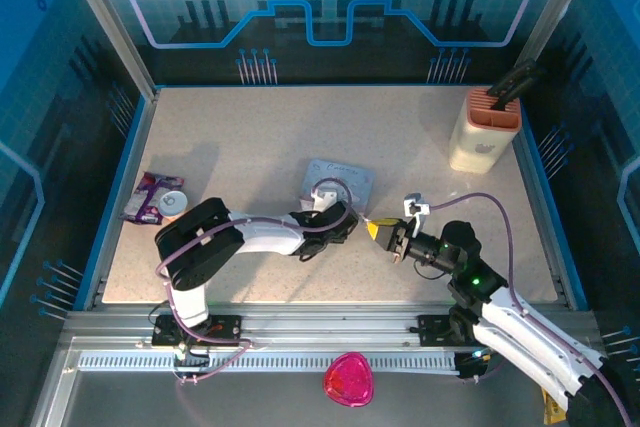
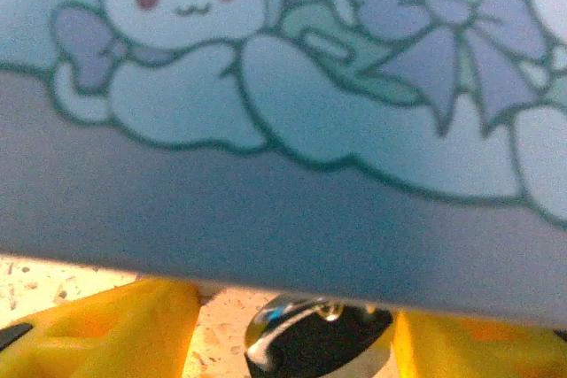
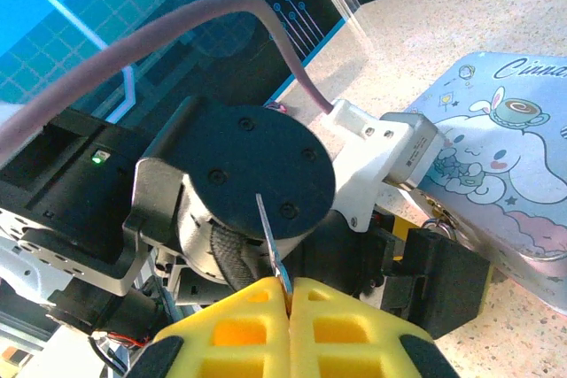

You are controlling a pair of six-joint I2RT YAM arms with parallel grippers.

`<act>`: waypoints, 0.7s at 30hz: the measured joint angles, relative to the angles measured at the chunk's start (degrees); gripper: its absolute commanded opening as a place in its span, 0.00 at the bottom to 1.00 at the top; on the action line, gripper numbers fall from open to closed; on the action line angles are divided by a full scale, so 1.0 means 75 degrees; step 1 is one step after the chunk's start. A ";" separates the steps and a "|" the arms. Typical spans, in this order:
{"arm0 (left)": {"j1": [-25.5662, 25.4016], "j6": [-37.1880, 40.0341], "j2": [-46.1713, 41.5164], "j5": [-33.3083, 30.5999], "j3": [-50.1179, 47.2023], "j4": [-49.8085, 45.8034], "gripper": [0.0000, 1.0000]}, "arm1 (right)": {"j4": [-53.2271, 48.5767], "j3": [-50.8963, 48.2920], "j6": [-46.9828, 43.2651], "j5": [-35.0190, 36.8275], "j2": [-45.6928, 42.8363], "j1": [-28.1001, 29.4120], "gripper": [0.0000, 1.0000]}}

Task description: Unlock a padlock with a key

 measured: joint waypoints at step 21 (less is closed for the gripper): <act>0.0332 0.1105 -0.0667 0.1139 -0.1346 0.1988 0.32 | 0.0111 0.0000 0.0207 -0.0044 0.0204 0.0000 0.00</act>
